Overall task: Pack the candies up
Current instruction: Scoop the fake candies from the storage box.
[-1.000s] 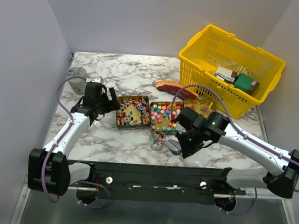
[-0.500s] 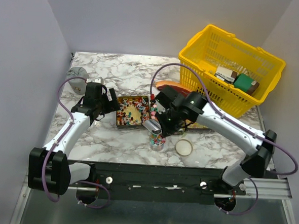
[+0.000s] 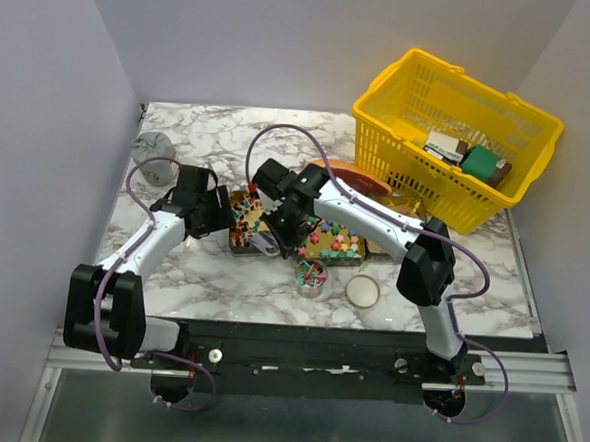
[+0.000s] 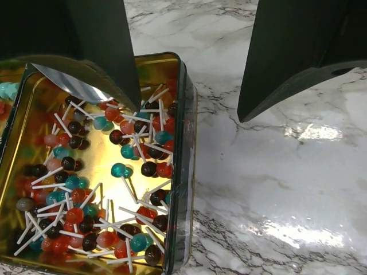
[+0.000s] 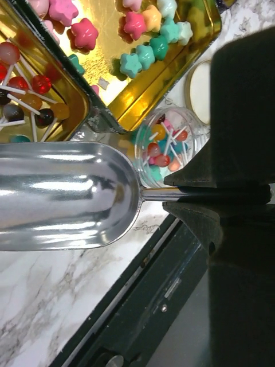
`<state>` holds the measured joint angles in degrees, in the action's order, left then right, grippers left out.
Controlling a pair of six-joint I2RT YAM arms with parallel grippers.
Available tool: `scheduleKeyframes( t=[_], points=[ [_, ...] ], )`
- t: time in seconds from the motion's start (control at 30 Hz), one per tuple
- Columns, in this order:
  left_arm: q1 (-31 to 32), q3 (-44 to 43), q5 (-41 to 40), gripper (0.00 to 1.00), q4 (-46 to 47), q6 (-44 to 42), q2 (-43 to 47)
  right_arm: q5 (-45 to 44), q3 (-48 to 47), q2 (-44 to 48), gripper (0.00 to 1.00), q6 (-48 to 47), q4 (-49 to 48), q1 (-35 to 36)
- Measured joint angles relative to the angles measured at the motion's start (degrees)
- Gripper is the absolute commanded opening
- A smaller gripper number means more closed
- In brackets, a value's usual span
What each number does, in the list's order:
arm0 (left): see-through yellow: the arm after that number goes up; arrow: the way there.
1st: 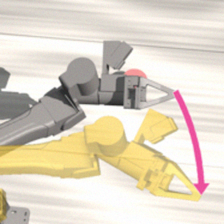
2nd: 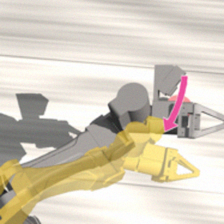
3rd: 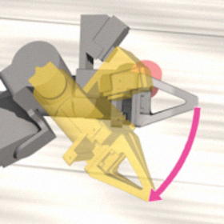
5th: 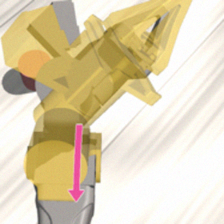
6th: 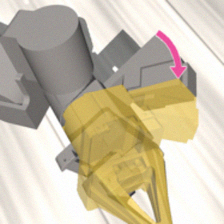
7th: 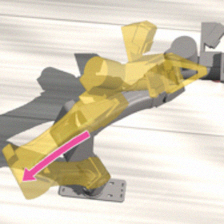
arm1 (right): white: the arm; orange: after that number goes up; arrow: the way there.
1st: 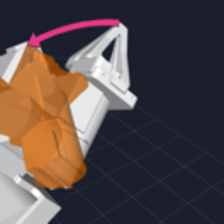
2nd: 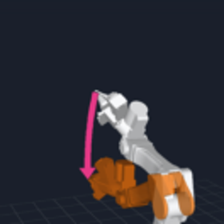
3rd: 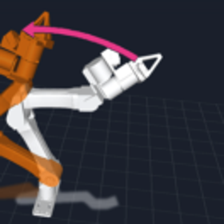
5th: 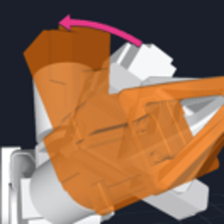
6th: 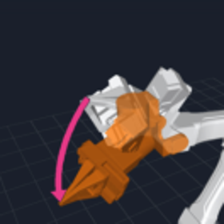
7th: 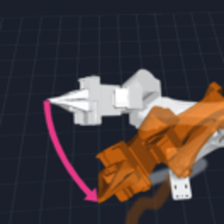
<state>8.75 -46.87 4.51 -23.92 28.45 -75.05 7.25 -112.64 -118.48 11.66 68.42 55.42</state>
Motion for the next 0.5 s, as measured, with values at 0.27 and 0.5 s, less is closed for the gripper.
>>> scheduleKeyframes(
  t=[0.27,0.5],
  points=[
    [0.0,-0.4,3.2,0.53,-0.2,-0.2,-2.4,-0.2,-5.1,-5.7,0.01,-1.5,-0.5,-2.3],
    [0.0,-0.4,5.0,0.46,-0.2,-0.4,-4.1,-0.6,-8.0,-10.0,0.01,-4.3,0.0,-4.2]
  ],
)
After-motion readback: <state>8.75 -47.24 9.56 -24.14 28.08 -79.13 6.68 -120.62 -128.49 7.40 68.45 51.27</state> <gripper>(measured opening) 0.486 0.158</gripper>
